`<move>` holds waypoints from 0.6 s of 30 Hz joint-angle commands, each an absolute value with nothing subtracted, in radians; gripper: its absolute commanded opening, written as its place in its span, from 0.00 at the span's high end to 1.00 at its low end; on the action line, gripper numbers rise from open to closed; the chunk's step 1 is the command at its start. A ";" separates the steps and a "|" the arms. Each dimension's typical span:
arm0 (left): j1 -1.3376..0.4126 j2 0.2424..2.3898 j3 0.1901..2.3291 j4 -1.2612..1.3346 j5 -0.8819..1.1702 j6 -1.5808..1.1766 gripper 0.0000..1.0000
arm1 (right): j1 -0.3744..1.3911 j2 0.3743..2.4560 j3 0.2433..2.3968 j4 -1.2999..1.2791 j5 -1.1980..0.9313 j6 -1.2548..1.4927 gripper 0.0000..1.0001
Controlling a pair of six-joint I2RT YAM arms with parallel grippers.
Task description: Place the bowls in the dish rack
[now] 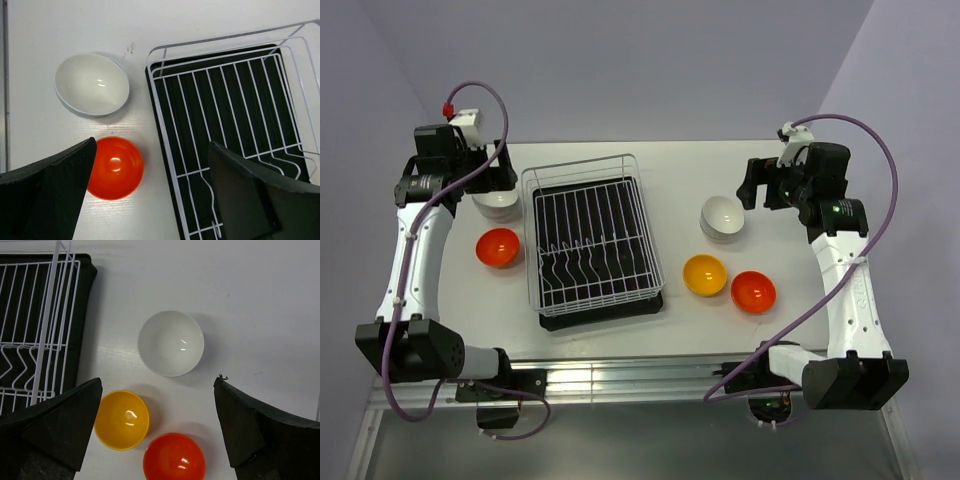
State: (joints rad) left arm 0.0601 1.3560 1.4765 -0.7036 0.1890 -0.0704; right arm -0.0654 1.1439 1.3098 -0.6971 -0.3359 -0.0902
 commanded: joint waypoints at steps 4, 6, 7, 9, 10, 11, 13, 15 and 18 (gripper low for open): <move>0.126 1.462 1.615 -0.744 0.134 -0.011 0.00 | -0.066 1.152 1.373 -0.689 -0.396 -0.040 0.02; 0.176 1.552 1.678 -0.802 0.117 -0.027 0.04 | -0.064 1.152 1.364 -0.684 -0.399 -0.026 0.03; 0.195 1.606 1.739 -0.843 0.117 -0.046 0.07 | -0.066 1.151 1.352 -0.680 -0.400 -0.020 0.04; 0.230 1.647 1.779 -0.865 0.056 -0.061 0.11 | -0.064 1.146 1.338 -0.670 -0.402 -0.017 0.05; 0.232 1.678 1.799 -0.868 0.031 -0.063 0.12 | -0.064 1.138 1.324 -0.661 -0.399 -0.014 0.05; 0.230 1.689 1.804 -0.868 0.008 -0.066 0.17 | -0.064 1.135 1.316 -0.657 -0.397 -0.011 0.05; 0.232 1.730 1.816 -0.867 -0.039 -0.072 0.22 | -0.064 1.132 1.307 -0.655 -0.397 -0.009 0.06; 0.232 1.761 1.828 -0.871 -0.060 -0.080 0.25 | -0.063 1.135 1.305 -0.658 -0.396 -0.002 0.06; 0.232 1.822 1.848 -0.864 -0.092 -0.090 0.27 | -0.063 1.141 1.308 -0.660 -0.391 -0.002 0.07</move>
